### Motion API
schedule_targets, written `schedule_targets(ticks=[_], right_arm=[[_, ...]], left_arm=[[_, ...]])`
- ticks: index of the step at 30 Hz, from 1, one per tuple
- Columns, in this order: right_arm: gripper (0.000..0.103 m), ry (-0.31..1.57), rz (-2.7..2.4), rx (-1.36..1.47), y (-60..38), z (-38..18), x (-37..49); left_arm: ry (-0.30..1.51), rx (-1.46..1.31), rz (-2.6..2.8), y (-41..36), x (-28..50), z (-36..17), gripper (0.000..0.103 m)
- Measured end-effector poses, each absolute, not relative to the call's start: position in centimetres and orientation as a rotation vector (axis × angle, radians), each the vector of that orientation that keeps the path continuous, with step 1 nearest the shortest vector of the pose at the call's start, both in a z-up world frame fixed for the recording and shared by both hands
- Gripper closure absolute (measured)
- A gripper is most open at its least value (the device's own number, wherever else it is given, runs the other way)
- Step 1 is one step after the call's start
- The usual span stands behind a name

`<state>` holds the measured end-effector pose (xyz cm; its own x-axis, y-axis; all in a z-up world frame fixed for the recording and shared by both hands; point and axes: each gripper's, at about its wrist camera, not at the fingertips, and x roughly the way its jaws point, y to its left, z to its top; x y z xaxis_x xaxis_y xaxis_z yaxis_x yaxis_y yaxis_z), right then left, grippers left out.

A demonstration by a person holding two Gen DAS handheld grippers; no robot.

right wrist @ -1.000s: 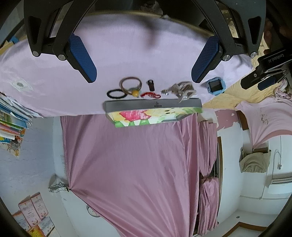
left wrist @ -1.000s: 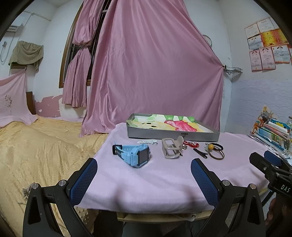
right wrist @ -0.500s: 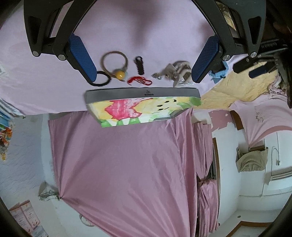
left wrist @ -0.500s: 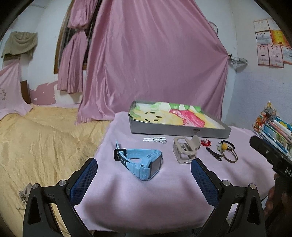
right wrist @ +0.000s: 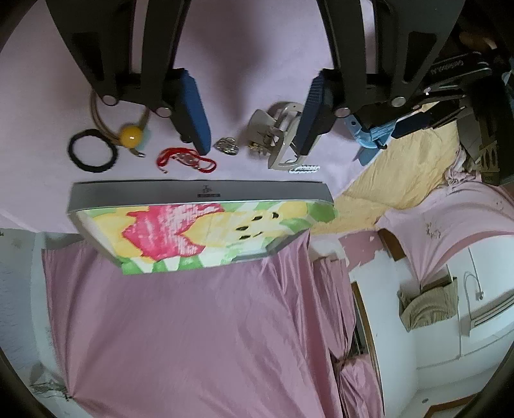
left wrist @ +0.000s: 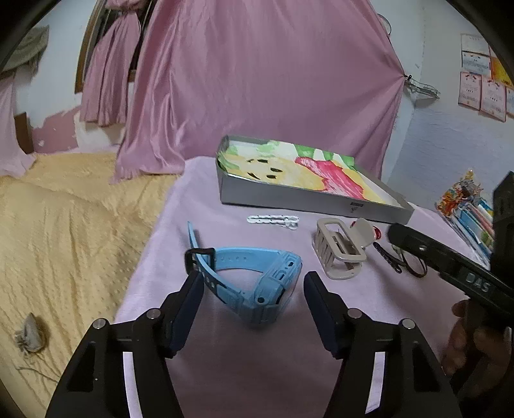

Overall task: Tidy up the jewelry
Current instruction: 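Reach the left tool to the blue smartwatch and close on it, then carry the smartwatch into the tray with the left tool while the right carries the strap holder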

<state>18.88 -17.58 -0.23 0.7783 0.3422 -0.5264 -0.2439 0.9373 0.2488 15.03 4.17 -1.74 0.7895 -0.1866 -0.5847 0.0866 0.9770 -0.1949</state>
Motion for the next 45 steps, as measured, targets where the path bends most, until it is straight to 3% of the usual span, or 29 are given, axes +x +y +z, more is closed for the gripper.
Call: schedule_targets(ticks=[5,7,16,21,26,36,45], right_arm=[[0.067,0.651,0.343,0.175,-16.5,-0.7,20.3],[0.075,0.666,0.347,0.167,-16.0,-0.9,20.6],[0.082,0.705,0.376,0.173,-15.3,-1.2,21.4],[0.086,0.708,0.394,0.176,-15.3,-1.3,21.4],[0.098,0.696,0.403,0.195,-15.7,-1.1,21.2],[0.098,0.586,0.442,0.240,-17.7,0.9,19.9],[0.098,0.476,0.353,0.248,-21.3,4.6,23.0]], left_arm=[[0.665,-0.169,-0.166,4.2,15.7,-2.1,0.046],[0.671,-0.181,-0.178,4.3,15.9,-2.1,0.046],[0.681,-0.179,-0.224,4.1,16.3,-2.2,0.054],[0.690,-0.176,-0.256,3.7,16.4,-2.1,0.071],[0.695,-0.155,-0.253,3.0,16.1,-2.0,0.077],[0.555,-0.174,-0.238,2.8,14.7,0.4,0.082],[0.444,-0.151,-0.263,1.5,19.7,4.6,0.082]])
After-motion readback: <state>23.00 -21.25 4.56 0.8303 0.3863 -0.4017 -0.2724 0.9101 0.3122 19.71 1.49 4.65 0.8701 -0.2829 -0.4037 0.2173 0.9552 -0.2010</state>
